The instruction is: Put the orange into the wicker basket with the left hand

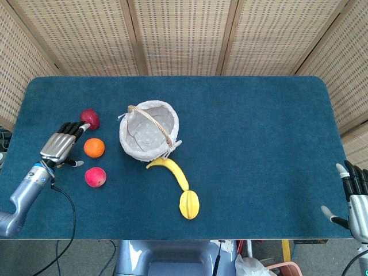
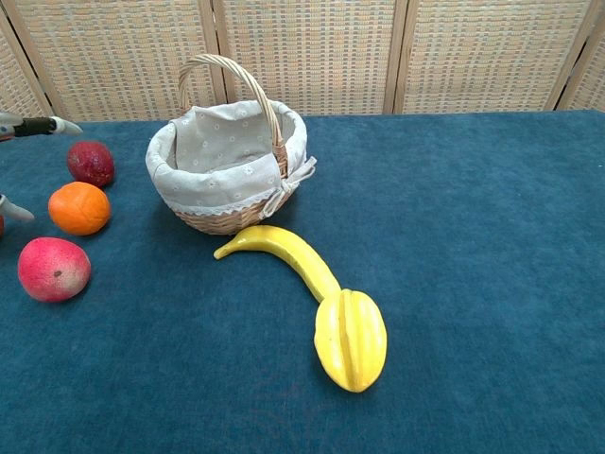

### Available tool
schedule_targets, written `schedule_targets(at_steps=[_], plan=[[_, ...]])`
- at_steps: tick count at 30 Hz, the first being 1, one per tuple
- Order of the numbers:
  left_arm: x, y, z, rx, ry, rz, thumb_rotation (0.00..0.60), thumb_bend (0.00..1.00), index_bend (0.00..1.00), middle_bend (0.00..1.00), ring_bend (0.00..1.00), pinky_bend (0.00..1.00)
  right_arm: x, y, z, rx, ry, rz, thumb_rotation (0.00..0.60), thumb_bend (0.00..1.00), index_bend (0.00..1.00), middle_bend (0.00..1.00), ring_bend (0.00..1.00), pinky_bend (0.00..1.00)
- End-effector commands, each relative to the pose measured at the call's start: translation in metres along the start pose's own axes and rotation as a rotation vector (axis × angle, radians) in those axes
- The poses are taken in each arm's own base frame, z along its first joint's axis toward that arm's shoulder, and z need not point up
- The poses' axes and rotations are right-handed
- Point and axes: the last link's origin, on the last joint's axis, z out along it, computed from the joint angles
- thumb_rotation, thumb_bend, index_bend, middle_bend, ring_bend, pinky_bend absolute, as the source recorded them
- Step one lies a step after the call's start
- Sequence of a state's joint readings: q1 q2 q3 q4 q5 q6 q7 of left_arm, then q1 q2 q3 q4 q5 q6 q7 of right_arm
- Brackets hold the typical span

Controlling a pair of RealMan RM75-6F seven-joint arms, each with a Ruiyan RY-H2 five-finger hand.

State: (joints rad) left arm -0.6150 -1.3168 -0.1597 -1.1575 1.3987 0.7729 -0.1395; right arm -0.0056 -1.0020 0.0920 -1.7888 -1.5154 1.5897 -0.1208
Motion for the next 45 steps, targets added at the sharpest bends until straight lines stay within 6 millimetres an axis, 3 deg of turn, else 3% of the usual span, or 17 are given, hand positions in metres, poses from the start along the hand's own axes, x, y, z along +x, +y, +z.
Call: schedule_targets(at_steps=[1, 4, 7, 8, 11, 13, 18, 22, 26, 30, 34, 43, 45], plan=[[-0.008, 0.008, 0.016, -0.012, -0.046, 0.021, 0.600, 0.00, 0.00, 0.00, 0.00, 0.00, -0.002, 0.000, 0.002, -0.008, -0.004, -0.004, 0.600, 0.00, 0.00, 0.00, 0.00, 0.00], [-0.013, 0.010, 0.024, -0.016, -0.073, 0.060, 0.600, 0.00, 0.00, 0.00, 0.00, 0.01, -0.003, 0.002, 0.003, -0.016, -0.009, -0.008, 0.600, 0.00, 0.00, 0.00, 0.00, 0.00], [-0.021, 0.012, 0.031, -0.015, -0.087, 0.077, 0.600, 0.00, 0.06, 0.01, 0.01, 0.08, -0.004, 0.002, 0.005, -0.023, -0.014, -0.010, 0.600, 0.00, 0.00, 0.00, 0.00, 0.00], [-0.023, 0.013, 0.034, -0.016, -0.086, 0.075, 0.600, 0.00, 0.12, 0.04, 0.03, 0.14, -0.004, 0.003, 0.005, -0.025, -0.015, -0.011, 0.600, 0.00, 0.00, 0.00, 0.00, 0.00], [-0.029, 0.015, 0.040, -0.017, -0.061, 0.068, 0.600, 0.00, 0.34, 0.27, 0.22, 0.37, -0.005, 0.003, 0.006, -0.026, -0.017, -0.012, 0.600, 0.00, 0.00, 0.00, 0.00, 0.00], [-0.030, 0.015, 0.044, -0.012, -0.013, 0.072, 0.600, 0.00, 0.45, 0.39, 0.33, 0.47, -0.006, 0.002, 0.006, -0.026, -0.020, -0.013, 0.600, 0.00, 0.00, 0.00, 0.00, 0.00], [-0.036, 0.009, 0.049, 0.005, 0.023, 0.051, 0.600, 0.04, 0.58, 0.50, 0.43, 0.54, -0.006, 0.002, 0.006, -0.025, -0.023, -0.017, 0.600, 0.00, 0.00, 0.00, 0.00, 0.00], [-0.019, 0.005, 0.044, -0.017, 0.128, 0.000, 0.600, 0.05, 0.59, 0.52, 0.44, 0.54, -0.006, 0.002, 0.005, -0.024, -0.021, -0.012, 0.600, 0.00, 0.00, 0.00, 0.00, 0.00], [0.016, 0.003, 0.028, -0.091, 0.257, -0.100, 0.600, 0.05, 0.59, 0.52, 0.44, 0.54, -0.004, 0.002, 0.004, -0.019, -0.016, -0.006, 0.600, 0.00, 0.00, 0.00, 0.00, 0.00], [0.057, 0.013, 0.006, -0.212, 0.421, -0.197, 0.600, 0.05, 0.59, 0.52, 0.44, 0.54, -0.003, 0.001, 0.003, -0.009, -0.017, 0.000, 0.600, 0.00, 0.00, 0.00, 0.00, 0.00], [0.082, 0.029, 0.001, -0.265, 0.490, -0.230, 0.600, 0.05, 0.59, 0.52, 0.44, 0.54, -0.001, 0.001, 0.002, -0.007, -0.012, 0.010, 0.600, 0.00, 0.00, 0.00, 0.00, 0.00], [0.076, 0.093, 0.032, -0.289, 0.436, -0.329, 0.600, 0.03, 0.58, 0.48, 0.44, 0.51, 0.000, 0.005, 0.004, -0.017, -0.011, 0.018, 0.600, 0.00, 0.00, 0.00, 0.00, 0.00], [0.070, 0.107, 0.042, -0.286, 0.420, -0.343, 0.600, 0.01, 0.49, 0.42, 0.44, 0.45, -0.001, 0.006, 0.005, -0.021, -0.016, 0.016, 0.600, 0.00, 0.00, 0.00, 0.00, 0.00]])
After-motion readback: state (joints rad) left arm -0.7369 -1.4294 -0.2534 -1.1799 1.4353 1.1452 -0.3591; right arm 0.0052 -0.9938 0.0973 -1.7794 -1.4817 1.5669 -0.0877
